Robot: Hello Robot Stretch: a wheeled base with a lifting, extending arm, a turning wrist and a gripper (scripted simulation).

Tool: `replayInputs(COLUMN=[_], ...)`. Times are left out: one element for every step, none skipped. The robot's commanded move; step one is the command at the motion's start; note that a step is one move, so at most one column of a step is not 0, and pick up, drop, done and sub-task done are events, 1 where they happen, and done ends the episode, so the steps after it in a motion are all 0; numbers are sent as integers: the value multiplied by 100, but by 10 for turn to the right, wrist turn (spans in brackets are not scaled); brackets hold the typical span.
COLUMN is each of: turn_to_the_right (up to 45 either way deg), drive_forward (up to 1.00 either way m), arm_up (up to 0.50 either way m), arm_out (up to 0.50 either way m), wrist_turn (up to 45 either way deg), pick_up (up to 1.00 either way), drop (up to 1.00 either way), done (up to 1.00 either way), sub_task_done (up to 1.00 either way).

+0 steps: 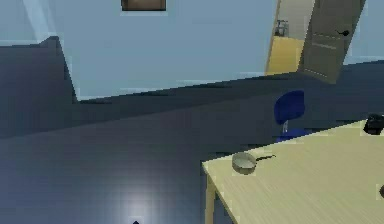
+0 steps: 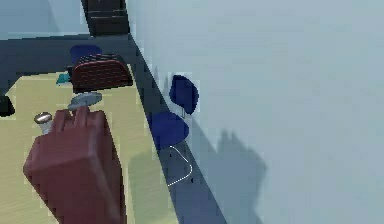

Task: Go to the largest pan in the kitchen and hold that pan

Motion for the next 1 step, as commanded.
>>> replayInputs(turn_to_the_right=[-240], drive_forward=[0], arm_up=[0], arm_out=[0], wrist_turn=[0], pick_up=[0], drop=[0], done=[0], sub_task_done=[0])
